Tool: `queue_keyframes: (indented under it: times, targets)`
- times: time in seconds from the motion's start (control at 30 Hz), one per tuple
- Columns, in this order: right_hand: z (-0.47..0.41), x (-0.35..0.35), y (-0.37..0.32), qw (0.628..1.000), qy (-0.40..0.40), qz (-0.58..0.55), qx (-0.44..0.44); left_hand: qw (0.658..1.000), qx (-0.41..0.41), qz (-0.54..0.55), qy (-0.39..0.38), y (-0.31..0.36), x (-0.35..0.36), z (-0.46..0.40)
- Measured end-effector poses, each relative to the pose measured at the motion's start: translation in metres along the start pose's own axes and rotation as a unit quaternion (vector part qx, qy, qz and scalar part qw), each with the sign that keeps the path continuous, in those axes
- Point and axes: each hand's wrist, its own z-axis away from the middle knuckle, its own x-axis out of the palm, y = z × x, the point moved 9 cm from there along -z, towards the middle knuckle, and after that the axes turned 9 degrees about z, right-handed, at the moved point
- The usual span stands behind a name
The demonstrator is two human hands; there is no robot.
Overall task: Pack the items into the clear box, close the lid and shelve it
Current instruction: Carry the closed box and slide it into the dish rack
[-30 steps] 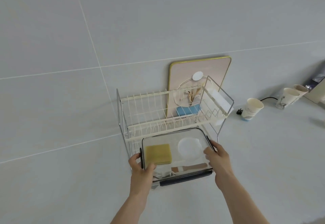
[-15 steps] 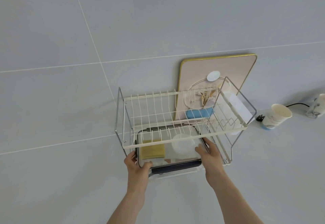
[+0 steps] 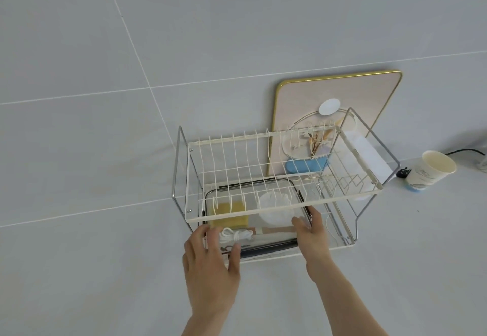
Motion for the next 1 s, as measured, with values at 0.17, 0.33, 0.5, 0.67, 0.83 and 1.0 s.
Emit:
queue_keyframes:
  times: [0.17, 0.33, 0.5, 0.67, 0.83, 1.0]
  targets:
    - [0.009, 0.011, 0.006, 1.000, -0.012, 0.013, -0.012, 0.987, 0.081, -0.062, -0.121, 0.002, 0.027, -0.003]
    - [0.010, 0.011, 0.005, 1.000, -0.019, 0.019, -0.010, 0.984, 0.054, -0.073, -0.154, -0.011, 0.029, -0.004]
    - [0.007, 0.013, -0.001, 0.998, -0.031, 0.049, -0.008, 0.982, 0.049, -0.086, -0.159, -0.012, 0.027, -0.006]
    - [0.007, 0.008, -0.006, 0.989, -0.003, 0.143, -0.035, 0.980, 0.050, -0.096, -0.167, -0.011, 0.029, -0.008]
    - [0.039, 0.009, -0.046, 0.864, 0.137, 0.409, -0.259, 0.979, 0.050, -0.082, -0.179, -0.010, 0.030, -0.011]
    - [0.057, 0.040, -0.033, 0.775, 0.044, 0.521, -0.354, 0.976, 0.090, -0.100, -0.172, -0.005, 0.024, -0.004]
